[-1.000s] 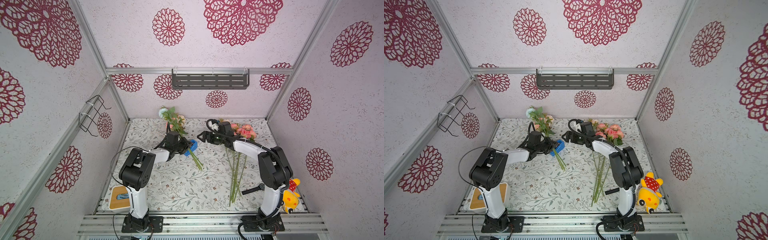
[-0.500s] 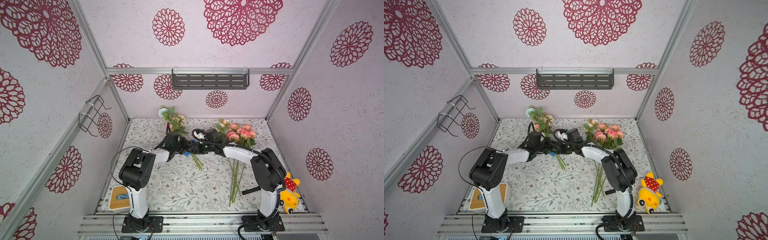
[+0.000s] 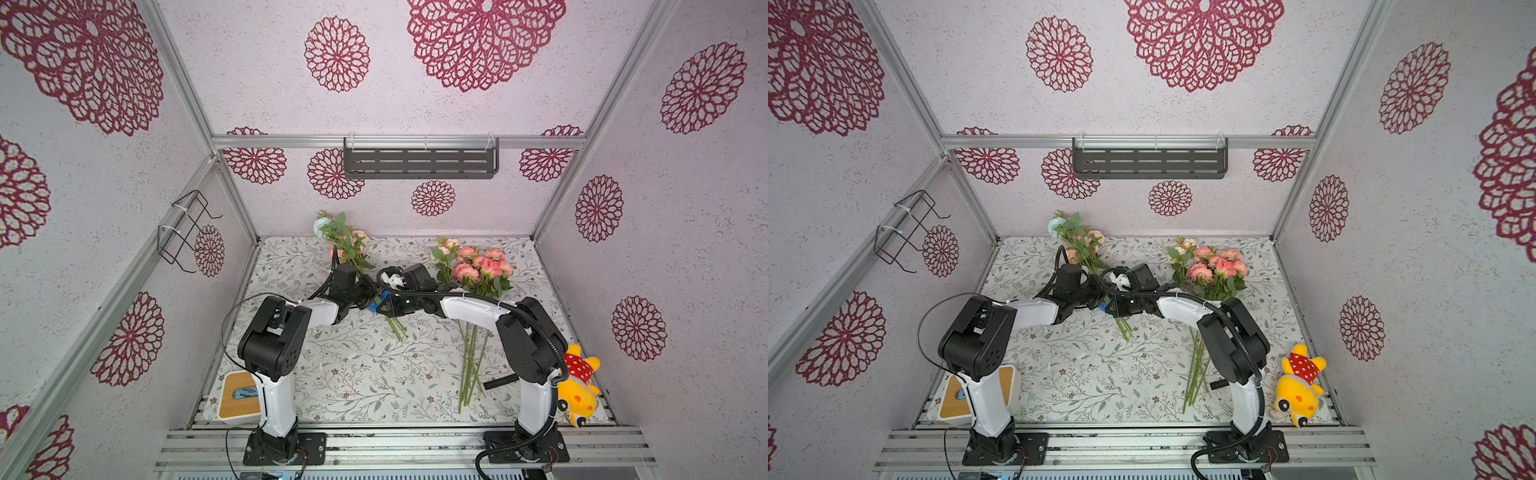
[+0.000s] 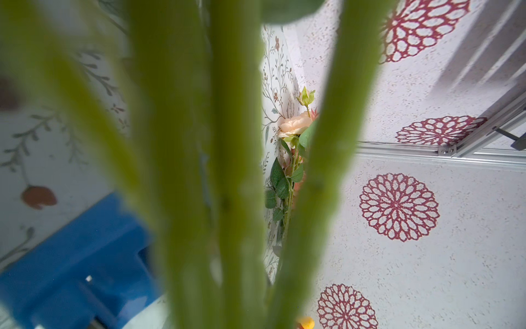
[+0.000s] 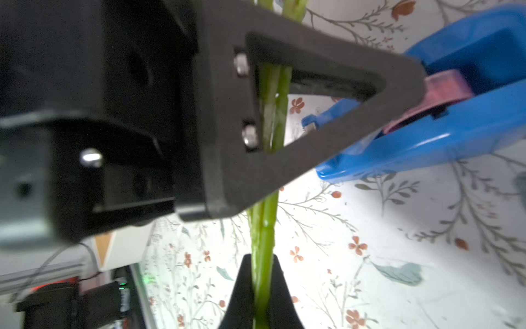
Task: Wrap bouquets with tape
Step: Wrap the tape around the bouquet.
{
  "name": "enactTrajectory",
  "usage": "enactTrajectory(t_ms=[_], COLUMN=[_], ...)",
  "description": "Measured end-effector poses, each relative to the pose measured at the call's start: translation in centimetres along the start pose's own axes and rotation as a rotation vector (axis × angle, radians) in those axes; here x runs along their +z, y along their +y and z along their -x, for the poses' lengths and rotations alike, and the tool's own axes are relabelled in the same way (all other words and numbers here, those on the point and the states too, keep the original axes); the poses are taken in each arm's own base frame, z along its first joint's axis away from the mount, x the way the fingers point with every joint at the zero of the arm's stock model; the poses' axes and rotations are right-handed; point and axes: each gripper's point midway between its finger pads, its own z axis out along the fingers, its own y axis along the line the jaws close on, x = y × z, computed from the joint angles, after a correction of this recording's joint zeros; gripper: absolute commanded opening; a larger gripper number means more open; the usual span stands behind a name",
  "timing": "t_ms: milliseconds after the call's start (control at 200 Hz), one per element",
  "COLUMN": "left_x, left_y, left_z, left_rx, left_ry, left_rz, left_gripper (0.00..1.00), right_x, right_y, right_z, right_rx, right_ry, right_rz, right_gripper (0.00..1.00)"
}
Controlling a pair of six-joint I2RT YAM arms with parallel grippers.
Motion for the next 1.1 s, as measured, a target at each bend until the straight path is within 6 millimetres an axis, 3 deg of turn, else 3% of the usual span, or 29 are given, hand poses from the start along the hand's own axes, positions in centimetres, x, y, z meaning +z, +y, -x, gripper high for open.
enactTrajectory(t_ms=[230, 565, 680, 801, 881, 956, 1096], left_x=[-0.6, -1.1, -1.1, -1.1, -1.1, -1.1, -1.1], left_y=[1.8, 1.4, 1.5, 1.4, 1.5, 1.6, 1.4], left_z=[0.2, 0.4, 0.4, 0.4, 0.3, 0.3, 0.4], left_rx=[0.013, 0.018, 0.008, 0.007, 0.006, 0.005, -0.003], left_ry=[-0.006, -0.002, -0.002, -0.004, -0.004, -0.004, -0.011], left_rz=[0.079, 0.106, 0.109, 0.106, 0.105, 0.108, 0.092], left_gripper=[0.29, 0.00, 0.00, 0.00, 0.00, 0.00, 0.00], right_x=[0.3, -0.1, -0.2, -0.2, -0.1, -0.3, -0.9], right_y=[-1.1, -0.6, -0.7, -0.8, -0.6, -1.1, -2.0], right_z=[-1.2, -1.1, -1.1, -0.8, -0.6, -0.5, -0.5], right_rx=[-0.136, -0.290, -0.301, -0.293, -0.241, -0.185, -0.056], right_ry=[0.026, 0.030, 0.029, 0.029, 0.021, 0.011, 0.012], right_rz=[-0.215, -0.386, -0.392, -0.375, -0.320, -0.266, -0.152], right_gripper=[0.00, 0.00, 0.00, 0.34, 0.51, 0.58, 0.59])
